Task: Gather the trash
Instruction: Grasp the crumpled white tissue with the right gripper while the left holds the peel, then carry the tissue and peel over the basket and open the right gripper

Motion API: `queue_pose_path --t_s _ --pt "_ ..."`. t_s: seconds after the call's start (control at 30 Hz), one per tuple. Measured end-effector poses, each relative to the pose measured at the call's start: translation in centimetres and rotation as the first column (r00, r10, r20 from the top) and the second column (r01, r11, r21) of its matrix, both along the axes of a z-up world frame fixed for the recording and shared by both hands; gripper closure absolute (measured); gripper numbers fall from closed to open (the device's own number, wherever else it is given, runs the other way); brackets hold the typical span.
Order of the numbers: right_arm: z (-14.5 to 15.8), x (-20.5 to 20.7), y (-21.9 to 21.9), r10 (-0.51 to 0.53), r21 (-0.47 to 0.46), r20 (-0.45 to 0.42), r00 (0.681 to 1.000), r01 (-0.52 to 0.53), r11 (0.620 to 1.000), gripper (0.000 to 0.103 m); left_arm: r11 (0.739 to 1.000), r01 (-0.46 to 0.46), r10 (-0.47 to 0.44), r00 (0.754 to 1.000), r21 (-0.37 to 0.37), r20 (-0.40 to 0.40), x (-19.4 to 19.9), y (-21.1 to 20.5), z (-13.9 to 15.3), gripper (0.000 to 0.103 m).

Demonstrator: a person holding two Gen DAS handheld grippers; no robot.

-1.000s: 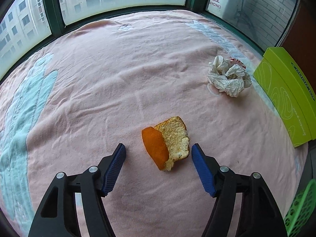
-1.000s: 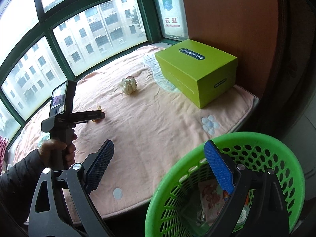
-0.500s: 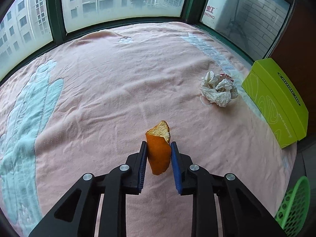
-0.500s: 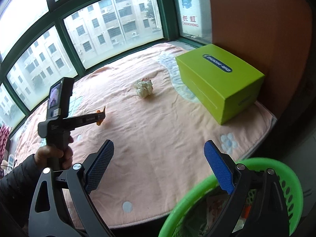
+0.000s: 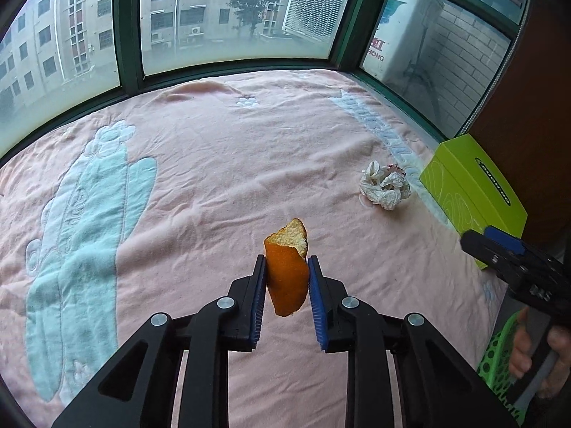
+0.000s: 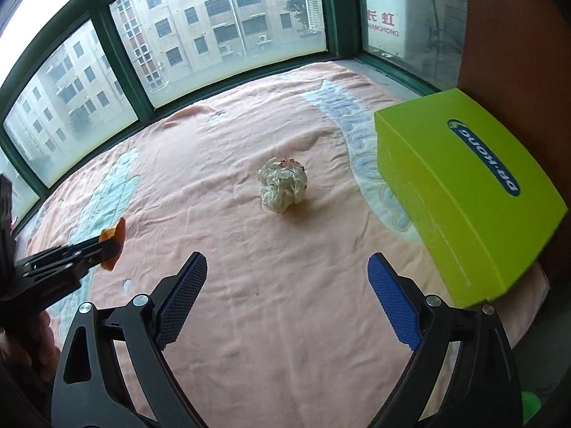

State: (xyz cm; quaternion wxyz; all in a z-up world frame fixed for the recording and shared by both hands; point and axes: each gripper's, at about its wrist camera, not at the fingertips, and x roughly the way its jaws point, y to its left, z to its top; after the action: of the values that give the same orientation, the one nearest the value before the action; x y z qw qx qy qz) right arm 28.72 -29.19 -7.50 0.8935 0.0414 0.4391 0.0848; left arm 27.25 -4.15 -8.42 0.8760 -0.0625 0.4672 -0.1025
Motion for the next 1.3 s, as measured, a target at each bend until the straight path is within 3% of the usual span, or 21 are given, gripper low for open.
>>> queue_pose_path --t_s 0.27,0.5,0.63,0.73,0.87,1.1,1.3 --pt "-3.3 6.0 1.0 -0.003 0.027 -0.056 0.998 0.004 1.0 0.02 1.0 -0.005 0.006 1.0 -0.013 0.004 -0.6 1.2 0.6 0.08" --pt "-5.6 8.9 2.4 -0.004 0.017 -0.082 0.997 0.006 1.0 0.024 1.0 -0.012 0.012 1.0 -0.01 -0.003 -0.5 1.9 0.4 0.08" --pt "-6.4 10.0 2.8 -0.008 -0.006 -0.094 0.995 0.007 1.0 0.032 1.0 -0.019 0.019 1.0 -0.009 -0.007 -0.5 2.2 0.3 0.08" --pt "-7.0 10.5 2.9 -0.018 -0.009 -0.106 0.994 0.018 1.0 0.046 1.0 -0.024 0.024 1.0 -0.008 -0.014 -0.5 2.4 0.1 0.08" --pt "-6.6 10.0 2.7 -0.026 -0.01 -0.09 0.996 0.025 1.0 0.055 1.0 -0.026 0.026 1.0 -0.009 -0.017 -0.8 2.6 0.0 0.08" --pt "-4.0 6.7 2.3 -0.009 0.0 -0.064 0.998 0.009 1.0 0.055 1.0 -0.016 0.016 1.0 -0.017 -0.009 -2.1 2.0 0.5 0.08" --pt "-1.2 1.1 1.9 0.014 -0.016 -0.03 0.999 -0.014 1.0 0.055 0.999 0.01 -0.009 1.0 -0.038 0.012 -4.5 1.1 1.8 0.08"
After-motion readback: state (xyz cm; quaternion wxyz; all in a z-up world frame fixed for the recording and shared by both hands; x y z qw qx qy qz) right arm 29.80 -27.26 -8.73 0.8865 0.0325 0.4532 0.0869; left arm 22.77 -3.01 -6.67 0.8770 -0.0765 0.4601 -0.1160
